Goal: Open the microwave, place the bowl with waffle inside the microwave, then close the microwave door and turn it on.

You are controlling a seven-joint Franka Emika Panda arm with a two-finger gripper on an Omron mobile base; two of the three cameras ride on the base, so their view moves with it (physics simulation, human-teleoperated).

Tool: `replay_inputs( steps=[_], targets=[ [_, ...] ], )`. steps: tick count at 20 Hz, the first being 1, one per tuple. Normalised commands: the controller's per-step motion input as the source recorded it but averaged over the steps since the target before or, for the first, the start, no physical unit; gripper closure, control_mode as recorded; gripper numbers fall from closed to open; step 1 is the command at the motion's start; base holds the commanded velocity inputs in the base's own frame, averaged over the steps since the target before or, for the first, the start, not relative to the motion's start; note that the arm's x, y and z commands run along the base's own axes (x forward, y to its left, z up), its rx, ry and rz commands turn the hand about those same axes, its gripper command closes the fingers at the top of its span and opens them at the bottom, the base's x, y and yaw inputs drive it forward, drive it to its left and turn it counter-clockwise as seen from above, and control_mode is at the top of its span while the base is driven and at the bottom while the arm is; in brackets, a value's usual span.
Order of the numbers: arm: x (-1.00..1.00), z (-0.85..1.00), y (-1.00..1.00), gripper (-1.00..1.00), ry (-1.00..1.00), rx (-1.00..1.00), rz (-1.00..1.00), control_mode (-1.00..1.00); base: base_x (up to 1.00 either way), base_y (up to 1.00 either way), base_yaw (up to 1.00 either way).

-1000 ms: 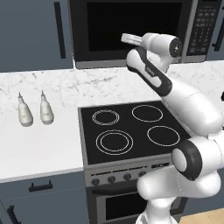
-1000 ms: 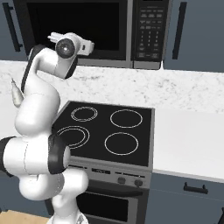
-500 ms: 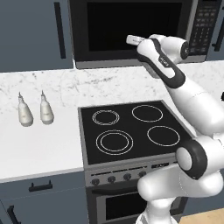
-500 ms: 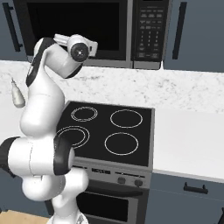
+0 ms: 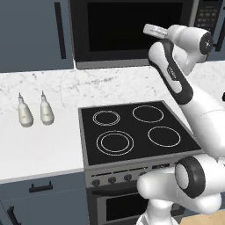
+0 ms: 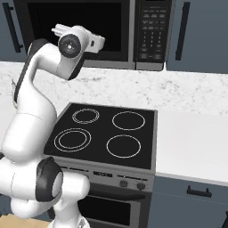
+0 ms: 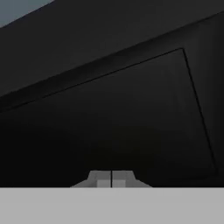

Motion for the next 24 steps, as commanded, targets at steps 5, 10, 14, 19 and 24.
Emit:
replay_inputs(
  steps=[5, 10, 14, 19, 24],
  targets=[
    [-1.00, 0.05, -0.85, 1.00, 0.09, 0.23, -0.11, -1.00, 0.00, 0.00, 0.00],
    [-0.80, 0.00, -1.00, 1.00, 0.08, 0.44, -0.01, -1.00, 0.00, 0.00, 0.00],
    [-0.18, 0.01, -0.84, 1.00, 0.00, 0.43, 0.01, -1.00, 0.00, 0.00, 0.00],
    [-0.09, -0.30, -0.34, 1.00, 0.04, 0.16, -0.03, -1.00, 0.00, 0.00, 0.00],
    [-0.01, -0.30, -0.31, 1.00, 0.01, 0.14, -0.06, -1.00, 0.00, 0.00, 0.00]
  ],
)
